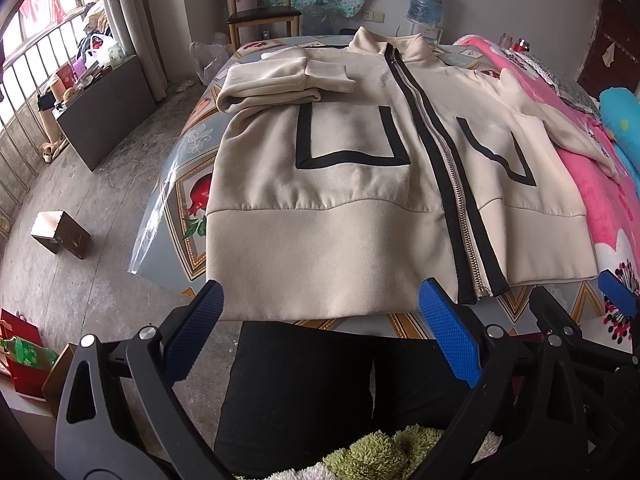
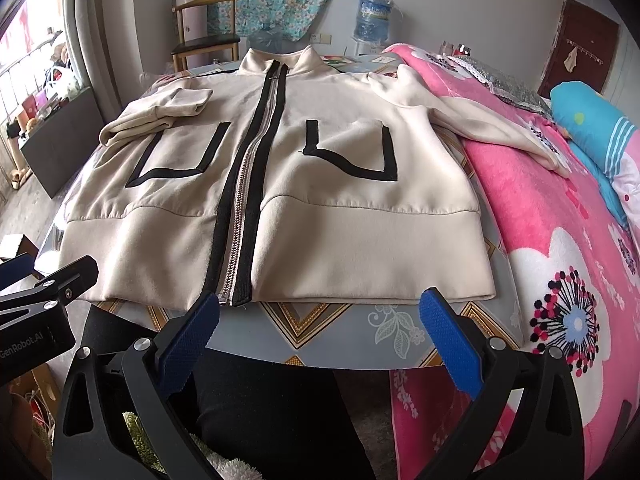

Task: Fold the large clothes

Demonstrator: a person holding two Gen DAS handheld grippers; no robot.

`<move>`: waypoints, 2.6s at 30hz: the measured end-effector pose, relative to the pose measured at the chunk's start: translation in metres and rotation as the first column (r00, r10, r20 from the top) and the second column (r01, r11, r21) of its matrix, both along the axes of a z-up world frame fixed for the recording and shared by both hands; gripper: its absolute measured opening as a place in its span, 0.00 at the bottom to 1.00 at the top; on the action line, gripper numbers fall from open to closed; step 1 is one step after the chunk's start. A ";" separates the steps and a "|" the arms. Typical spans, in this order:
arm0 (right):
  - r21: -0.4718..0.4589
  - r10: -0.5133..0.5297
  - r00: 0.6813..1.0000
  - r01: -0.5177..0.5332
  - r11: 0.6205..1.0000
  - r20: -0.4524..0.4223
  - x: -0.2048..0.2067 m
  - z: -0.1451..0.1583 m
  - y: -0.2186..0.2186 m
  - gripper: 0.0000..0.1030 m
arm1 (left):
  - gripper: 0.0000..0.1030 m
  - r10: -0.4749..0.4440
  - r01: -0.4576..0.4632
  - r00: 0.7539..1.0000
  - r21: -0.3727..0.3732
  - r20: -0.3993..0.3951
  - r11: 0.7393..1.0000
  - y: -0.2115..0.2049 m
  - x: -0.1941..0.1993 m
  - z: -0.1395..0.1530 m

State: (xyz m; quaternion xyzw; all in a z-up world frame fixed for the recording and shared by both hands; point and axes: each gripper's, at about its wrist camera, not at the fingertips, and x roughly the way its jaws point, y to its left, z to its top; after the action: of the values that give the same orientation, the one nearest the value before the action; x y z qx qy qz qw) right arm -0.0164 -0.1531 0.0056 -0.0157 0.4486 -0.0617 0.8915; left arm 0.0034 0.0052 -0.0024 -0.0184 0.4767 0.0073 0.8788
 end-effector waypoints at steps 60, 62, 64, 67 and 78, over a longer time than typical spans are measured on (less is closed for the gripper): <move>-0.076 -0.015 1.000 0.016 0.997 0.015 -0.001 0.006 0.004 0.95 | 0.92 0.003 -0.003 1.000 -0.001 0.007 1.000 0.017 0.002 0.007; -0.081 -0.014 1.000 0.015 0.997 0.018 0.000 0.007 0.005 0.95 | 0.92 0.003 -0.003 1.000 -0.002 0.006 1.000 0.018 0.003 0.007; -0.085 -0.014 1.000 0.016 0.996 0.021 0.002 0.007 0.005 0.95 | 0.92 0.004 -0.004 1.000 -0.001 0.008 1.000 0.017 0.002 0.007; -0.093 -0.010 1.000 0.012 0.996 0.024 0.007 0.007 0.007 0.95 | 0.92 0.004 -0.004 1.000 -0.001 0.013 1.000 0.018 0.004 0.008; -0.063 0.146 0.982 -0.139 0.988 0.117 0.080 0.045 0.009 0.95 | 0.92 0.007 -0.014 0.997 0.086 0.074 0.996 0.041 0.065 0.022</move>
State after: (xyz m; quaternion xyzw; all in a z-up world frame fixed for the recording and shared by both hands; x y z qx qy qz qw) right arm 0.0641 -0.1443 0.0503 -0.0683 0.3894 -0.0108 0.9185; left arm 0.0683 0.0458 0.0200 0.0169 0.4432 0.0319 0.8957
